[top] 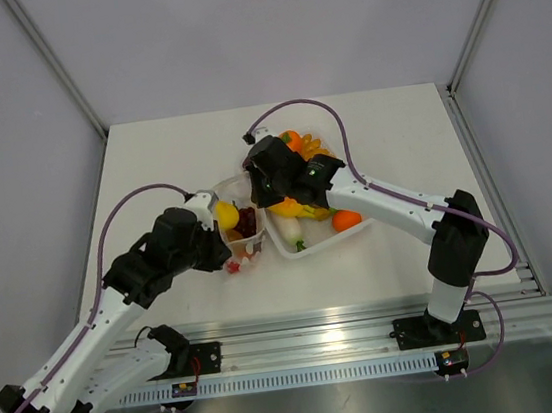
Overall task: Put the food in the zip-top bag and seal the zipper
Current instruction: Adjust the zipper food storage bag at the center of the board.
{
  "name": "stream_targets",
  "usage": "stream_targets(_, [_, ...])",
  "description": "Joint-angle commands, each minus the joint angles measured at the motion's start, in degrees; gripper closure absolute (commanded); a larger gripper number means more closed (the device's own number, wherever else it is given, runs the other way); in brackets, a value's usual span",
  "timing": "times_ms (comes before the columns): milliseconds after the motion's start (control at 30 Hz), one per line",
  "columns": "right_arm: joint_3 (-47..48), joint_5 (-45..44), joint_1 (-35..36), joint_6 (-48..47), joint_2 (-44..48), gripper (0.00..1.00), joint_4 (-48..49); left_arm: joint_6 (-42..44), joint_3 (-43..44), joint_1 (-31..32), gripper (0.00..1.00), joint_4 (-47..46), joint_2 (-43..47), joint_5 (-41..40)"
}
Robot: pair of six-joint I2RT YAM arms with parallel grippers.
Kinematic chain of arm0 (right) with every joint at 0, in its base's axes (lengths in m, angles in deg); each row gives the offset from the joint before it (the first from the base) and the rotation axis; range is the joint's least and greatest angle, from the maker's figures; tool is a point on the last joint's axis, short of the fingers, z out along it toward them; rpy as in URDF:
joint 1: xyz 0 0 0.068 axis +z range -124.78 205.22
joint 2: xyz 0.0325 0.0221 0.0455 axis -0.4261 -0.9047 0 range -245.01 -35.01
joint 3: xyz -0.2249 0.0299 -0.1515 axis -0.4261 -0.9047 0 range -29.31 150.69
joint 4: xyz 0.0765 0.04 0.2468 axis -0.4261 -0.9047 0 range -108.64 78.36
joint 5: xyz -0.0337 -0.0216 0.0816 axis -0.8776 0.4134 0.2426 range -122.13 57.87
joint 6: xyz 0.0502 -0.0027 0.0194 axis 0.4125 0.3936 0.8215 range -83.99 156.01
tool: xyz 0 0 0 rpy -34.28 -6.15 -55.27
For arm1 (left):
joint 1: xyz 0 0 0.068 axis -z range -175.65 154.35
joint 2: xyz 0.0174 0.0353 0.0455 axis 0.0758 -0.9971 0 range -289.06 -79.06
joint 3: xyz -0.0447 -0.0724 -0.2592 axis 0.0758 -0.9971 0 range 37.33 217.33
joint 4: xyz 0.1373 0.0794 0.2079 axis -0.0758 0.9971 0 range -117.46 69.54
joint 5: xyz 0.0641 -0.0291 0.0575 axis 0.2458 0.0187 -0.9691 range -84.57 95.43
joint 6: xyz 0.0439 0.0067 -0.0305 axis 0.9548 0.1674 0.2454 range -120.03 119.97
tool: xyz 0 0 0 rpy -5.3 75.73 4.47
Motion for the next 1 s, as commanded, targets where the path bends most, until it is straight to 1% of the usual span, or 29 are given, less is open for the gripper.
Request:
stream_targets(0, [-0.36,1.24,-0.95,0.29,1.81,0.89,1.89,-1.09,3.19,0.25,1.0,-2.52,-0.7,-5.44])
stream_targets(33, [-0.36,1.51,-0.95,0.2,1.89,0.65,1.54,-1.44,3.55,0.34,1.0,-2.08,-0.87,-7.01])
stream_targets(67, [-0.27,1.6,-0.95,-0.15,1.89,0.55,1.28,-1.71,3.9,0.25,1.0,-1.73,-0.96,-7.29])
stream_targets(133, [-0.27,1.34,-1.03,-0.59,2.07,0.4,0.57,-1.88,4.34,0.25,1.0,-1.55,-0.35,-7.82])
stream_targets(167, [-0.53,1.16,-1.12,-0.59,2.16,0.37,0.4,-1.8,4.6,0.25,1.0,-1.2,0.0,-8.08])
stream_targets(267, [-1.06,0.98,-1.39,-1.38,3.12,0.36,-0.05,-1.45,7.14,0.25,1.0,0.11,0.97,-10.71])
stream_targets(400, [-0.97,-1.47,-1.74,-3.84,6.19,0.35,-1.27,2.23,11.98,0.08,1.0,1.08,0.1,-13.0])
stream_targets(433, [-0.97,-2.35,-2.17,-4.28,6.9,0.35,-2.23,2.94,13.99,0.08,1.0,1.09,-0.26,-13.53])
stream_targets(533, [-1.93,-4.99,-4.98,-5.86,10.15,0.34,-3.29,4.88,16.2,-0.54,1.0,0.56,-2.45,-14.32])
stream_targets(600, [-3.95,-5.43,-8.84,-6.83,12.86,0.28,-3.56,5.32,17.69,-1.33,1.0,-0.05,-4.21,-13.45])
stream_targets(733, [-8.87,-4.91,-17.01,-8.5,15.95,0.19,-4.35,5.41,18.58,-1.86,1.0,-1.37,-5.88,-11.52])
stream_targets(767, [-11.14,-4.47,-18.68,-8.76,16.3,0.19,-4.53,5.5,18.58,-1.94,1.0,-1.64,-5.97,-11.43])
stream_targets(800, [-12.3,-3.68,-22.7,-8.94,16.83,0.18,-4.79,5.67,18.67,-2.12,1.0,-1.81,-5.97,-11.16])
stream_targets(900, [-17.13,-1.57,-28.52,-8.94,17.45,0.19,-4.71,6.2,19.19,-3.09,1.0,-1.9,-6.06,-10.46])
stream_targets(967, [-20.03,-1.21,-30.56,-9.12,17.36,0.2,-4.79,6.46,19.54,-3.7,1.0,-1.81,-6.24,-9.84])
